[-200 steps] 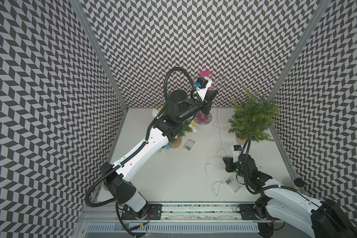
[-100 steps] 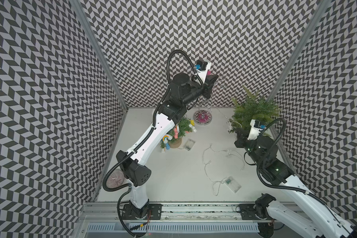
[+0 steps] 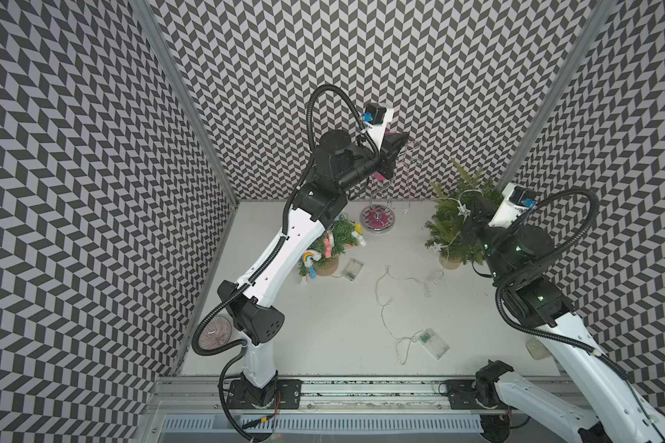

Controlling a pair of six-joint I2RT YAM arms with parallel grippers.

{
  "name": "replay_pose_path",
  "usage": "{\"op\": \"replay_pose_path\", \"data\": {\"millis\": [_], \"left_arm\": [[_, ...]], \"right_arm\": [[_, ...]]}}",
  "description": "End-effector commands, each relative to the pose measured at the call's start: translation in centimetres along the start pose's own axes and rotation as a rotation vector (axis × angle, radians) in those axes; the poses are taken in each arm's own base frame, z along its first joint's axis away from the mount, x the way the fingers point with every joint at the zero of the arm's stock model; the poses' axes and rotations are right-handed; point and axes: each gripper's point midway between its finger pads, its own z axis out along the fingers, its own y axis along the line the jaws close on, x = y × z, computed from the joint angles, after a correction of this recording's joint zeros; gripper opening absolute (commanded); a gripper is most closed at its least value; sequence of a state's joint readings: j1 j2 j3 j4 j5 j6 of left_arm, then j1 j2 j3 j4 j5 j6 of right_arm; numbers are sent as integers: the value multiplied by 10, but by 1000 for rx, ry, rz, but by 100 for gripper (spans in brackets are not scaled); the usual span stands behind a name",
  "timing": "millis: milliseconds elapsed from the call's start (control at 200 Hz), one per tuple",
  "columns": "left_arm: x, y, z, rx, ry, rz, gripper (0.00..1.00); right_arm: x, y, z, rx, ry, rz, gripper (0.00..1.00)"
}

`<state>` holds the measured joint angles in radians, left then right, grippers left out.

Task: Wrap string light around the christmas tree
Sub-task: Pick up the light string from the center of the board, then wrap the light string around the Christmas tree.

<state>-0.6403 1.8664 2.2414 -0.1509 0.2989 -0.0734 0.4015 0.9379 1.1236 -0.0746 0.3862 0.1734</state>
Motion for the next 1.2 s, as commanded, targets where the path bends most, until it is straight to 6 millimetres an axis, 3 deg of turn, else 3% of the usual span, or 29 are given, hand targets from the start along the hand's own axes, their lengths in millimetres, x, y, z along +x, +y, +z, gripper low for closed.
{"op": "replay_pose_path", "data": {"millis": [0,120,436,586,716,886,1056,1196], "left_arm": [[-37,-9,-13,45,-76,-3,0],[-42,-14,-12,81,-96,-10,0],[-62,-14,-21,133,-144,-46,0],[-63,-16,-18,154,-150,-44,0],[-50,-9,-8,171,-137,-56,0],[-36,-1,8,183,-123,-57,0],[-1,26,24,174,-85,-105,0],[29,41,39,127,-53,-99,0]], "right_arm": [[-40,-12,0,68,-79,-24,0],[-56,-34,-6,158,-124,-14,0],[-72,-100,1,305,-145,2,0],[-75,-132,16,437,-114,-19,0],[-70,-161,43,464,-53,-10,0],[-65,-184,59,526,-27,-23,0],[-42,-202,92,561,35,-41,0],[-30,-213,105,589,51,-64,0]]}}
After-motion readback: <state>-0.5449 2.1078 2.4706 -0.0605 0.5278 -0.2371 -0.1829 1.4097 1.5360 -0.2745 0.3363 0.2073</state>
